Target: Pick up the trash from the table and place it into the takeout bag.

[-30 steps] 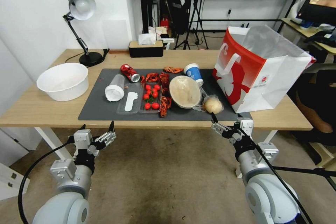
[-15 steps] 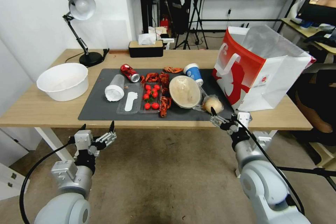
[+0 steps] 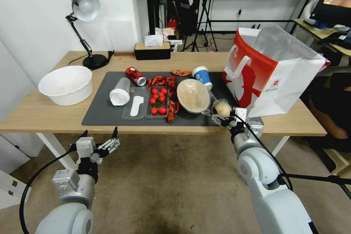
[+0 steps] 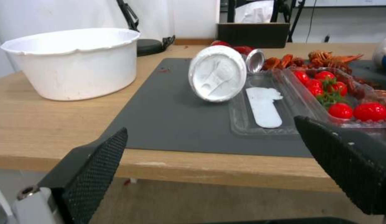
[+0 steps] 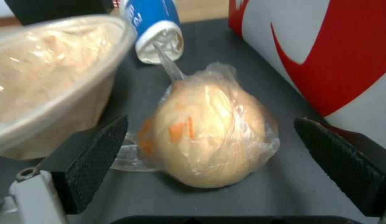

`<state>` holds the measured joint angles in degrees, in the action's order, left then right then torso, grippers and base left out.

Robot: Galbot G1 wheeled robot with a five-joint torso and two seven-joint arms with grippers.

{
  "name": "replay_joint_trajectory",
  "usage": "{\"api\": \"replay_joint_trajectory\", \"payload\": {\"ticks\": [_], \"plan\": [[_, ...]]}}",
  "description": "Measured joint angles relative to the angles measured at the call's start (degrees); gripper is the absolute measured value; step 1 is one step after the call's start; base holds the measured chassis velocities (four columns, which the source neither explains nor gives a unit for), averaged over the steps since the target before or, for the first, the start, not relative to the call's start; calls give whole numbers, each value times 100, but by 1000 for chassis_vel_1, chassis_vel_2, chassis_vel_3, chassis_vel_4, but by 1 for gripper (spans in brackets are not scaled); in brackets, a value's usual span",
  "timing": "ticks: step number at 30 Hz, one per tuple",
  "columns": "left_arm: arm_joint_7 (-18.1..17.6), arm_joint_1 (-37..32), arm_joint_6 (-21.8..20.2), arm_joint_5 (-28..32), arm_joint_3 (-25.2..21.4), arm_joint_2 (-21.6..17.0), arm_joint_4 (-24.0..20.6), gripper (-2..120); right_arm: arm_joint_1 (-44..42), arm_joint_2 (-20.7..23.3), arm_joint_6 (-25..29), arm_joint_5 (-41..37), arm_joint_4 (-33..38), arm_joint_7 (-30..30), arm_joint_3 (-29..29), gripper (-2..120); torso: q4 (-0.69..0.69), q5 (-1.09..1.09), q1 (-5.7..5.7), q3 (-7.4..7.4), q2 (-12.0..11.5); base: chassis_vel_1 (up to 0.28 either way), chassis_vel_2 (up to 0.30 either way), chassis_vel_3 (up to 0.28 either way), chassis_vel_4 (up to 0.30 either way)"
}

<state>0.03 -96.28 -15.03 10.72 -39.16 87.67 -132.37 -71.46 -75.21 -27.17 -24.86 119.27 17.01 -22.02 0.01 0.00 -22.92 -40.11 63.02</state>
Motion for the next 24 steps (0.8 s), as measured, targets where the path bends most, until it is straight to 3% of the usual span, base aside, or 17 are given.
{"api": "replay_joint_trajectory", "payload": {"ticks": [8,11,13,15,17,19,21,24], "plan": [[0,-3,30,-12,-13,8,26,100,265,-17,-93,1,-295,127,106,89,-1,0,0,0,0,0,0,0,0],[-1,1,89,-33,-13,16,66,100,382,-37,-95,17,-512,181,149,75,-1,-1,0,1,0,0,0,0,0],[-1,2,97,-37,-13,16,73,100,397,-40,-94,18,-537,185,154,73,-1,0,0,1,0,0,0,0,0],[-2,5,130,-45,-13,15,94,100,464,-47,-83,23,-654,213,163,61,-1,-1,0,1,0,0,0,0,0],[-2,8,146,-46,-13,14,102,100,482,-49,-80,23,-687,223,166,57,-1,0,0,1,0,0,0,0,0],[-3,9,177,-53,-12,12,124,100,533,-62,-68,23,-785,243,171,46,-1,0,0,1,0,0,0,0,0],[-3,8,190,-56,-11,12,130,100,540,-66,-62,23,-803,244,173,44,-1,0,0,1,0,0,0,0,0],[-3,1,249,-77,-5,5,154,100,538,-96,-33,29,-824,245,186,29,-1,-1,0,1,0,0,0,0,0]]}}
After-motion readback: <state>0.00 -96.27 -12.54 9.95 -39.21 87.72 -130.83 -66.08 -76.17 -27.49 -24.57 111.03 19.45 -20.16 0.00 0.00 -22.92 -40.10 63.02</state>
